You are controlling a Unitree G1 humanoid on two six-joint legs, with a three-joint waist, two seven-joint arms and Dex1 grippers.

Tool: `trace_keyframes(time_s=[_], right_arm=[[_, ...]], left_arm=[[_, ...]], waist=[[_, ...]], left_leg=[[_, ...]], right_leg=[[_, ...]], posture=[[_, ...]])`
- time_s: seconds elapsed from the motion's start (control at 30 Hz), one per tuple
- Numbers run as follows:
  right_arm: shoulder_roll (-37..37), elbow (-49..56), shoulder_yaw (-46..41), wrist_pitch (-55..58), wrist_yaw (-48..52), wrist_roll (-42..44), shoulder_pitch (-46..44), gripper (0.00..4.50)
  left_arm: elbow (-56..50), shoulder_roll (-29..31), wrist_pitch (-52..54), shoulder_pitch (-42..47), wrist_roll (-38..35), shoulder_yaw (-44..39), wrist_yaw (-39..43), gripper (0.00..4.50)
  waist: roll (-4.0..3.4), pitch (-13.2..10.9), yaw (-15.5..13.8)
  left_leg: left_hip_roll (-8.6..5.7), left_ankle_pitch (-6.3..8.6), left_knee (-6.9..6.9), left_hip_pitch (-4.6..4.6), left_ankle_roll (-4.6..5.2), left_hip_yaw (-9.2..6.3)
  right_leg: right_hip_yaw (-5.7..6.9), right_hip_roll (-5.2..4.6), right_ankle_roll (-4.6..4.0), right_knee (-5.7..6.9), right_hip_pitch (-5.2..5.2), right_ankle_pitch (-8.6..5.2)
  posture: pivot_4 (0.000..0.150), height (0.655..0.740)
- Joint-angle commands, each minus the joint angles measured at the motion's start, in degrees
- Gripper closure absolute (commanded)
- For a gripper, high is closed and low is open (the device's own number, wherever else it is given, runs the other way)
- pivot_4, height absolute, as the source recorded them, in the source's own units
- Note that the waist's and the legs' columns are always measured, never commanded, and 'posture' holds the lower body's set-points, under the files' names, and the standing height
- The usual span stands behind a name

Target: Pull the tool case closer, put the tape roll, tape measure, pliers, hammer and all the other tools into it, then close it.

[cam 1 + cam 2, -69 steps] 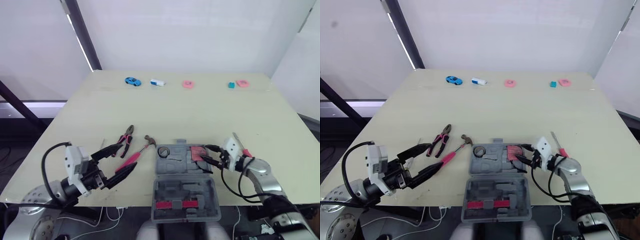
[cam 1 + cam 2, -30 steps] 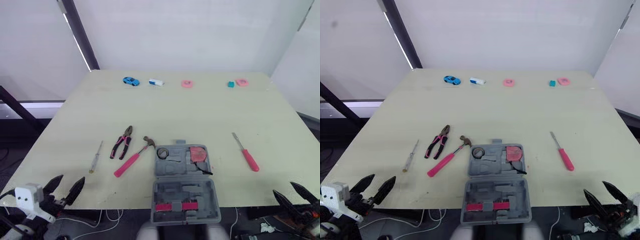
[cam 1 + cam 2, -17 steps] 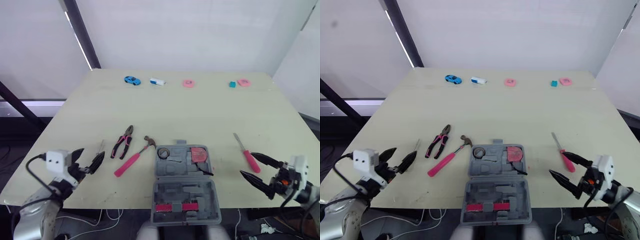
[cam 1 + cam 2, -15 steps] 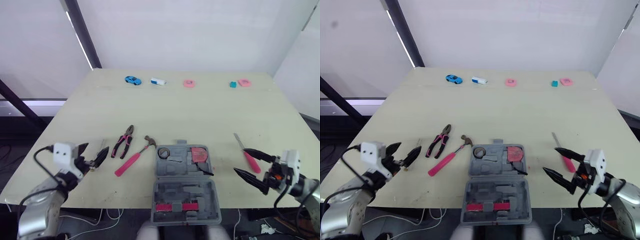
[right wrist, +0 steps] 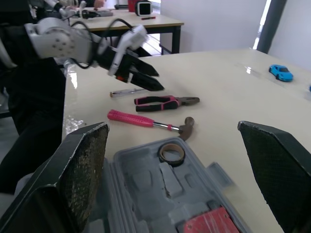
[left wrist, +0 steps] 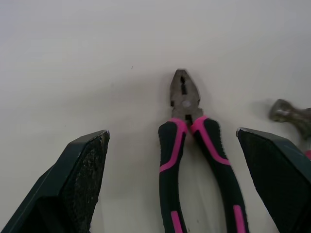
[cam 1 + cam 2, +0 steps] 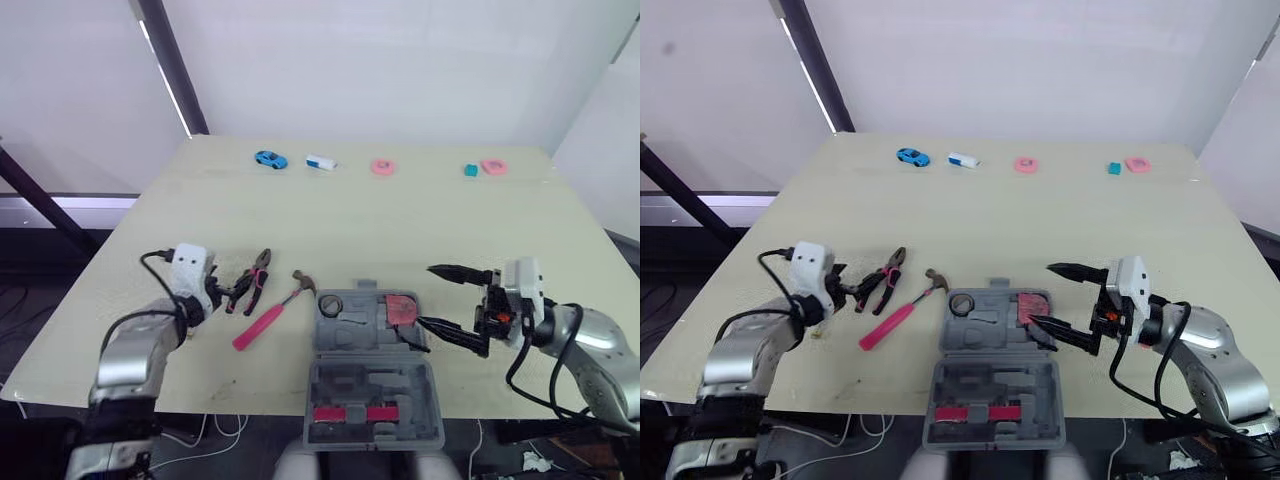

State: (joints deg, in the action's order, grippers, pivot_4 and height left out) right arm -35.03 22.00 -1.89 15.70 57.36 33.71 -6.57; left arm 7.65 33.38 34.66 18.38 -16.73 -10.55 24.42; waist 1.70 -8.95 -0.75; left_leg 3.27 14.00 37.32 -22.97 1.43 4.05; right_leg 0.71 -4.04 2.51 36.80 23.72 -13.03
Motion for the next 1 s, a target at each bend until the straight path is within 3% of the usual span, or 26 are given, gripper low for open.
trace_keyframes(time_s=[0.03, 0.4, 1.0], right_arm=[[-0.1, 1.3, 0.1, -0.3, -0.1, -0.2, -0.9, 0.02], [0.8, 2.8, 1.6, 0.8, -0.7, 0.6, -2.3, 0.02], [0.0, 0.5, 2.5, 4.2, -4.6, -5.1, -3.1, 0.02]], left_arm=[[3.1, 0.0, 4.0, 4.0, 1.6, 1.0, -1.6, 0.0], [12.6, -1.1, 5.0, 11.7, 3.6, 4.9, 1.7, 0.0], [21.6, -2.4, 6.1, 15.4, 7.6, 6.0, -0.3, 0.0]], waist=[[0.06, 0.0, 0.0], [0.1, -0.1, 0.1], [0.1, -0.1, 0.1]], left_leg=[[0.0, 0.0, 0.0, 0.0, 0.0, 0.0], [-0.01, 0.0, 0.04, 0.0, 0.0, -0.01], [-0.02, -0.01, 0.12, 0.06, 0.0, -0.03]], right_leg=[[0.0, 0.0, 0.0, 0.0, 0.0, 0.0], [0.05, 0.02, 0.02, 0.01, -0.04, 0.01], [0.06, 0.02, 0.04, 0.1, -0.1, 0.03]], posture=[[0.15, 0.7395], [0.15, 0.7395], [0.15, 0.7395]])
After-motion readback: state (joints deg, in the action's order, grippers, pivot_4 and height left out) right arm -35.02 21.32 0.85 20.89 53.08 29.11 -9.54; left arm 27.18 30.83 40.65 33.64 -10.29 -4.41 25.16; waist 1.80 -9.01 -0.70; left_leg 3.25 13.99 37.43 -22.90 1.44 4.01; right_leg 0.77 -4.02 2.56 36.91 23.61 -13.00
